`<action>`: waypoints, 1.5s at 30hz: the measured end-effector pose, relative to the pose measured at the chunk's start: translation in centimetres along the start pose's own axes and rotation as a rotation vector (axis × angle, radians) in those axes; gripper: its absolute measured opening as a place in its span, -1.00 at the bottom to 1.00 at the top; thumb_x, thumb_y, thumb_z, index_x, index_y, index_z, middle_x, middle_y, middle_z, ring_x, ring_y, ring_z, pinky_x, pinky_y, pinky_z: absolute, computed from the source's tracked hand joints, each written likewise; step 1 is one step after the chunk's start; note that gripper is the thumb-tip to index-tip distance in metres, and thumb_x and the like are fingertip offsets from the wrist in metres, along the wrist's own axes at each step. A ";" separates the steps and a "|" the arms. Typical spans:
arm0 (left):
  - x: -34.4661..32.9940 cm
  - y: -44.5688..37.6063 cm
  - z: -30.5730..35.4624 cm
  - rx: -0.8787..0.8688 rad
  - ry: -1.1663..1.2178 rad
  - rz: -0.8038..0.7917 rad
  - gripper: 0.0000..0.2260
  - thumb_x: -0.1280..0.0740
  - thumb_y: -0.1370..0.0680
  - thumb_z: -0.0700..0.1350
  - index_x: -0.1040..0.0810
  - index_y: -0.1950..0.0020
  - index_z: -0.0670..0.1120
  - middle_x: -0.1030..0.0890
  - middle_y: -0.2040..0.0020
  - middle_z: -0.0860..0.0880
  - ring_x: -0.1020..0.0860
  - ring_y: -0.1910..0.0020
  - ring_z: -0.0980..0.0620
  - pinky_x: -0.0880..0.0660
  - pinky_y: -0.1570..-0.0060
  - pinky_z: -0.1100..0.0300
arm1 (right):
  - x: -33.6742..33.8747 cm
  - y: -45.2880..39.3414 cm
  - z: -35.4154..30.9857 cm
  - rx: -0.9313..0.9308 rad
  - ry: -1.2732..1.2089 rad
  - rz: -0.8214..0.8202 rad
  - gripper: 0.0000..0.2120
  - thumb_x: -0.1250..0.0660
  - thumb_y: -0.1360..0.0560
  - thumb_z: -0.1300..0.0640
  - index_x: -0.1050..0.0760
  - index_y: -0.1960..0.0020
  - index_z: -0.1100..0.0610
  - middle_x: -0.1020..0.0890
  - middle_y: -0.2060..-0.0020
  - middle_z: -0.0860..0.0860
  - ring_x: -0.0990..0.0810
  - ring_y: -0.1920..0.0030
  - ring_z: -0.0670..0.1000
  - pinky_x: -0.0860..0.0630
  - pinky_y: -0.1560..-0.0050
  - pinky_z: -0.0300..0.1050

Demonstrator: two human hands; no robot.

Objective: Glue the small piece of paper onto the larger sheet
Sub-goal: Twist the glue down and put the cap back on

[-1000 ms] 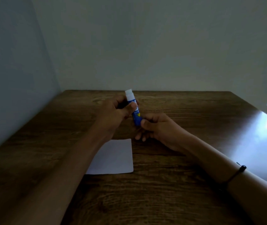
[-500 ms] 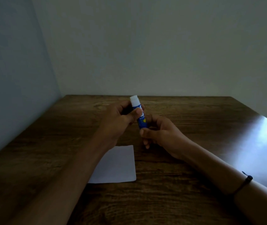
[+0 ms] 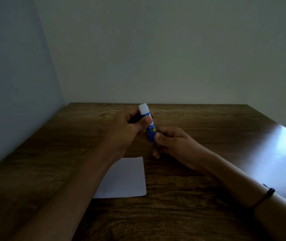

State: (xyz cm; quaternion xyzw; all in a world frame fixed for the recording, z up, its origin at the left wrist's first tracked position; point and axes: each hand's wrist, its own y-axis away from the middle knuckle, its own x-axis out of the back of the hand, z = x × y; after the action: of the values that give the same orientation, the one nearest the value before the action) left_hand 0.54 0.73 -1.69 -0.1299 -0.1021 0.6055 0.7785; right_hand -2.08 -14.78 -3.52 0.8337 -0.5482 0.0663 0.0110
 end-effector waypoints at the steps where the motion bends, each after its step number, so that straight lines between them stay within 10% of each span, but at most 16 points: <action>1: 0.0 0.0 0.0 -0.004 -0.006 -0.004 -0.88 -0.32 -0.44 -0.18 -0.57 0.14 0.04 -0.62 0.17 0.09 -0.58 0.18 0.18 -0.53 0.25 0.36 | 0.0 0.1 0.0 0.016 0.044 0.012 -0.80 -0.19 -0.51 0.13 -0.50 -0.07 0.14 -0.57 0.15 0.07 -0.53 0.26 -0.05 -0.50 0.19 -0.17; 45: -0.1 0.3 0.4 -0.041 -0.022 -0.067 -0.85 -0.32 -0.44 -0.20 -0.58 0.19 0.05 -0.63 0.20 0.10 -0.60 0.25 0.28 -0.48 0.35 0.43 | 0.4 0.1 0.0 0.048 0.108 0.000 -0.83 -0.21 -0.51 0.20 -0.53 -0.05 0.10 -0.60 0.23 -0.05 -0.56 0.22 -0.10 -0.52 0.18 -0.25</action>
State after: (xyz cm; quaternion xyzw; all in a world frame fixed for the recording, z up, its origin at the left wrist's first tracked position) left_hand 0.14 0.77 -1.36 -0.1358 -0.1272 0.5783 0.7943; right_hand -2.05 -15.18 -3.52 0.8290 -0.5448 0.1242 0.0205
